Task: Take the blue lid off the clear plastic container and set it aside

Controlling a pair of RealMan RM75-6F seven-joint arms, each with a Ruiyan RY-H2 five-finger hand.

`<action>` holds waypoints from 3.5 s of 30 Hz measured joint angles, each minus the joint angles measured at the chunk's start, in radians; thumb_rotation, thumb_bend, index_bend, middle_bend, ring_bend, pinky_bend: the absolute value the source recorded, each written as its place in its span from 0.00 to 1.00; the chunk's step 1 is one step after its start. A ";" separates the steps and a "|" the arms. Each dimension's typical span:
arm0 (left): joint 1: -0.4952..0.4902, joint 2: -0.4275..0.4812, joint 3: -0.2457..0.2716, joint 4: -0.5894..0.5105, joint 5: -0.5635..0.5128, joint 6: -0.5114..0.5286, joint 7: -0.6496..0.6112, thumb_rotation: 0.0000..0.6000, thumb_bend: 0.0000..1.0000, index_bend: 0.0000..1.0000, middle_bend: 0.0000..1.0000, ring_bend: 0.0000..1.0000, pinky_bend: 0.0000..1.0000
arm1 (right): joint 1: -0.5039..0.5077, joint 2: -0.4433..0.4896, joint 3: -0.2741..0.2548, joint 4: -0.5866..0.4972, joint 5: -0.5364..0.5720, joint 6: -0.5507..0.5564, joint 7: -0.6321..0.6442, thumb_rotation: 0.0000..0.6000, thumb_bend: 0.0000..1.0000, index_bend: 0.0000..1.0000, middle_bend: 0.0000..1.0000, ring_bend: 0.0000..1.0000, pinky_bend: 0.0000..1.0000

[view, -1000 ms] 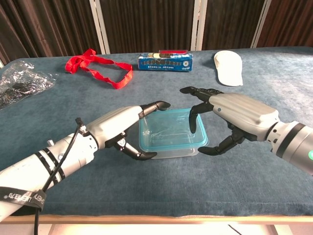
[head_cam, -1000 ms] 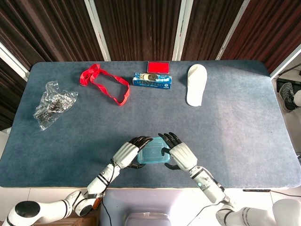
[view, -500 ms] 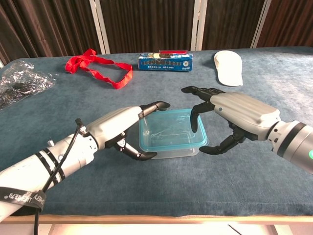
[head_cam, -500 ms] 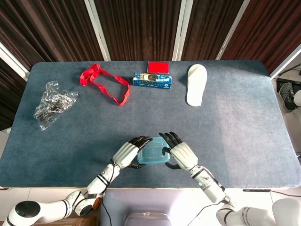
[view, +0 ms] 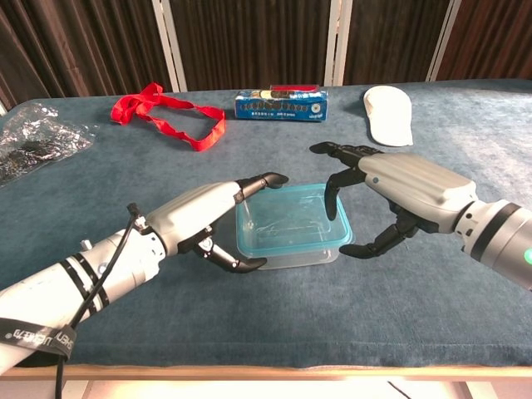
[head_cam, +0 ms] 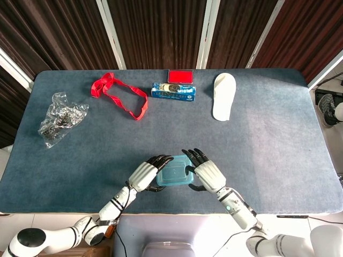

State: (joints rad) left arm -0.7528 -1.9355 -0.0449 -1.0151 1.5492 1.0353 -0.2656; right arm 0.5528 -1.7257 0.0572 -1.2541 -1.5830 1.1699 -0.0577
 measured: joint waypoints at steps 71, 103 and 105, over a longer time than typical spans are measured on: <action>0.010 0.023 0.037 0.035 0.051 0.049 -0.063 1.00 0.31 0.00 0.52 0.36 0.55 | 0.100 -0.055 0.012 0.173 -0.108 0.085 -0.195 1.00 0.57 0.65 0.14 0.00 0.00; 0.019 0.041 0.045 0.047 0.062 0.071 -0.090 1.00 0.31 0.00 0.53 0.37 0.57 | 0.144 -0.160 0.005 0.448 -0.142 0.183 -0.114 1.00 0.62 0.67 0.15 0.00 0.00; 0.019 0.041 0.045 0.046 0.062 0.072 -0.088 1.00 0.31 0.00 0.53 0.37 0.57 | 0.144 -0.159 0.003 0.447 -0.143 0.186 -0.113 1.00 0.62 0.71 0.16 0.00 0.00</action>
State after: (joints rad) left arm -0.7333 -1.8944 0.0001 -0.9695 1.6108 1.1078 -0.3540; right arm 0.6967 -1.8850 0.0604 -0.8076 -1.7255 1.3564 -0.1703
